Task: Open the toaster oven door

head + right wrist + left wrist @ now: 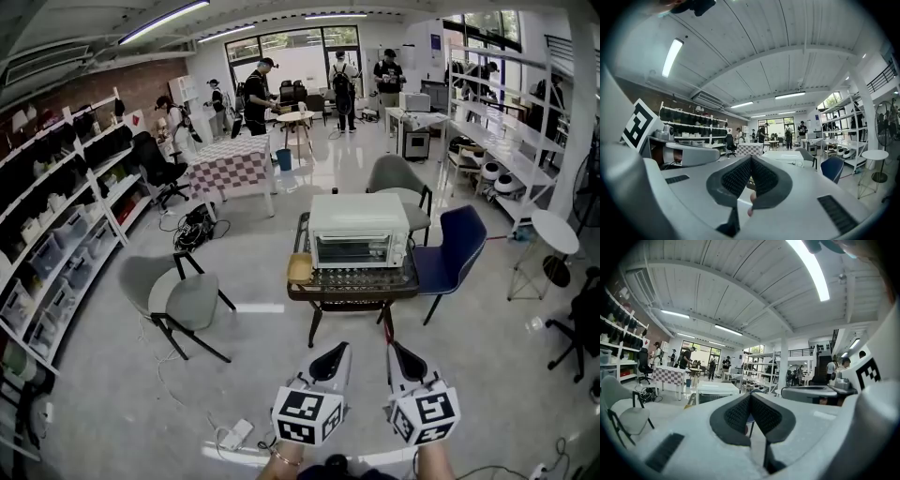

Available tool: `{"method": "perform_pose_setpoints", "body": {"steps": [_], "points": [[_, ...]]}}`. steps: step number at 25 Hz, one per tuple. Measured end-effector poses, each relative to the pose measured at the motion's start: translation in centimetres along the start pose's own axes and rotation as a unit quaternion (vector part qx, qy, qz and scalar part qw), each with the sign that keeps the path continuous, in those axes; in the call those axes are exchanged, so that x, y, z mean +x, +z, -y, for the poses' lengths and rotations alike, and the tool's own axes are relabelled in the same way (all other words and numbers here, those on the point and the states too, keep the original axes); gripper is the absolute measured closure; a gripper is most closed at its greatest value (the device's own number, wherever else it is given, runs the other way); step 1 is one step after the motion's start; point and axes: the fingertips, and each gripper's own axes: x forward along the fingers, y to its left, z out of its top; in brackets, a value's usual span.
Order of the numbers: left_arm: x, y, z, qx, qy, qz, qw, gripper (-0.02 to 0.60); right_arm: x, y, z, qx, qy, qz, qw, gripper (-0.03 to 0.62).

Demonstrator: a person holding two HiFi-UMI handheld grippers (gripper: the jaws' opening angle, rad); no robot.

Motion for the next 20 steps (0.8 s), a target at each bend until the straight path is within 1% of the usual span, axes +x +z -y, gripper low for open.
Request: {"method": "perform_pose_setpoints", "body": {"steps": [4, 11, 15, 20], "points": [[0.1, -0.1, -2.1, -0.001, -0.010, 0.000, 0.9999, 0.568, 1.8, -0.2, -1.3, -0.008, -0.012, 0.003, 1.000, 0.603], [0.8, 0.5, -4.4, -0.008, -0.026, 0.001, 0.9996, 0.568, 3.8, 0.0, -1.8, -0.006, -0.035, 0.004, 0.999, 0.603], [1.2, 0.7, -5.0, -0.009, -0.033, 0.000, 0.9994, 0.568, 4.7, 0.2, -2.1, -0.010, -0.041, 0.001, 0.999, 0.603], [2.4, 0.6, -5.3, -0.008, -0.044, -0.002, 0.9990, 0.568, 5.9, 0.1, -1.6, 0.000, -0.045, 0.002, 0.999, 0.603]]}}
